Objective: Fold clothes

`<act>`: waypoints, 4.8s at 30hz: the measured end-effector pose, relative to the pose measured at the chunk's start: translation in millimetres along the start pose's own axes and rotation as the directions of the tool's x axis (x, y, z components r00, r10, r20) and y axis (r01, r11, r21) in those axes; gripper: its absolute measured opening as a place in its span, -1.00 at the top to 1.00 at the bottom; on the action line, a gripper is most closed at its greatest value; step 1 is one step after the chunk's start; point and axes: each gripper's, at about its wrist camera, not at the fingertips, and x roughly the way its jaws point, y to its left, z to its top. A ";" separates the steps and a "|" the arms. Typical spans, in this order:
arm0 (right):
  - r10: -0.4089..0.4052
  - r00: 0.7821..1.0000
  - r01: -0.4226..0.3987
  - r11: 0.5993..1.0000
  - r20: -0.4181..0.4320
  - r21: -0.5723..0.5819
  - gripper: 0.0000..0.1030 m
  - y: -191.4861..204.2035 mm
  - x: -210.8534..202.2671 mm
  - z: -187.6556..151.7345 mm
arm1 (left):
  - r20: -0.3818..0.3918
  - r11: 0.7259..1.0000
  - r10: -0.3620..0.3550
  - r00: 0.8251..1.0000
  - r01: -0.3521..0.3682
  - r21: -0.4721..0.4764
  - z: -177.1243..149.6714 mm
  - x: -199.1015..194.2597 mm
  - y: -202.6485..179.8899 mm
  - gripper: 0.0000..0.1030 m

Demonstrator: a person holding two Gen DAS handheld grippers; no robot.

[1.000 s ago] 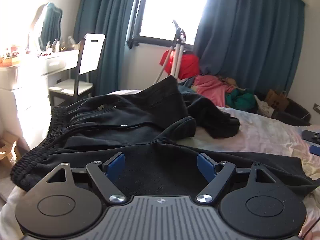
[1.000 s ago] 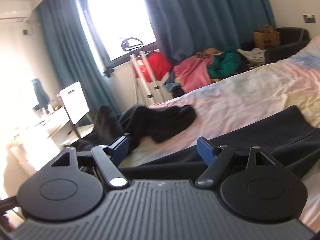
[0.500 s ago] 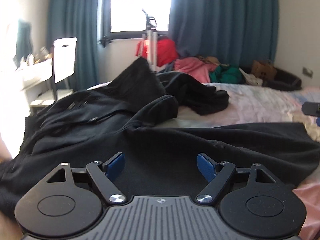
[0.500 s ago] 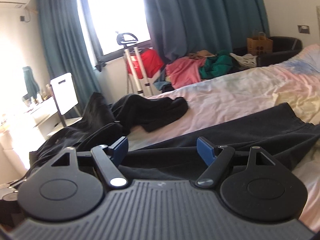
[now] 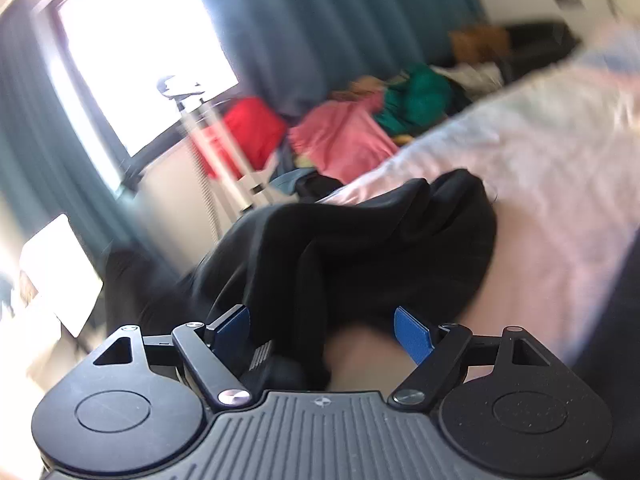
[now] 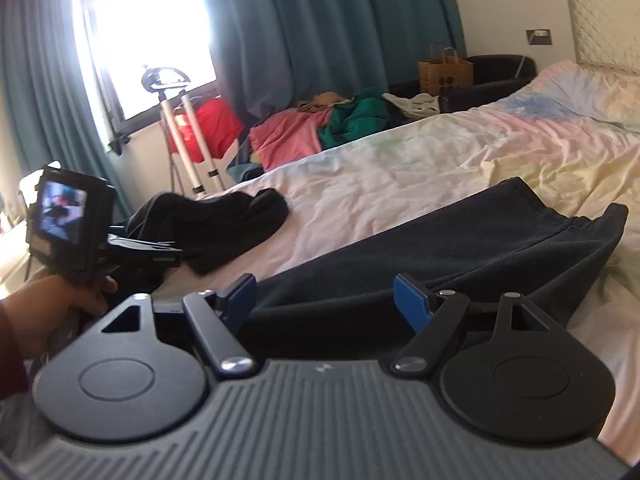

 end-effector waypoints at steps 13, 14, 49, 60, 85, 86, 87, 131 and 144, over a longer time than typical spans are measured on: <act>-0.053 0.997 0.058 0.995 -0.062 0.078 -0.51 -11.1 55.1 -11.1 | -0.085 0.875 -0.073 0.994 0.105 0.473 66.7 124.2 -60.4 -0.01; -0.056 0.997 0.061 0.994 -0.061 0.087 -0.51 -12.7 54.2 -10.7 | -0.115 0.871 -0.079 0.990 0.124 0.476 68.9 127.4 -64.4 0.29; -0.113 0.993 0.098 0.962 0.045 0.256 -0.52 -59.9 18.1 2.9 | 0.069 0.812 -0.334 0.940 0.324 -0.486 -66.2 -131.9 -29.6 -0.08; 0.068 0.990 -0.039 0.974 -0.124 0.223 -0.53 -42.7 2.6 10.6 | 0.080 0.728 -0.170 0.982 0.180 -0.662 -142.0 -233.4 34.2 -0.44; -0.206 0.801 0.441 0.838 -0.562 0.322 0.72 -35.1 343.6 132.7 | 0.098 0.553 -0.280 0.955 0.245 -0.797 -200.1 -148.8 63.1 -0.48; -0.189 0.816 0.425 0.837 -0.545 0.345 0.75 -35.8 343.4 138.5 | 0.102 0.558 -0.277 0.955 0.246 -0.792 -200.4 -148.4 62.2 -0.49; -0.173 0.835 0.402 0.840 -0.521 0.365 0.76 -35.7 342.4 145.8 | 0.105 0.562 -0.274 0.956 0.248 -0.789 -200.4 -148.4 61.6 -0.50; -0.174 0.983 0.149 0.936 0.052 0.319 0.87 -130.4 206.7 147.7 | 0.140 0.642 -0.227 0.964 0.256 -0.723 -188.4 -177.9 51.1 -0.47; -0.226 0.950 0.274 0.934 -0.215 0.229 0.64 -162.5 220.8 112.6 | 0.078 0.749 -0.155 0.985 0.169 -0.641 -169.8 -198.5 37.1 -0.48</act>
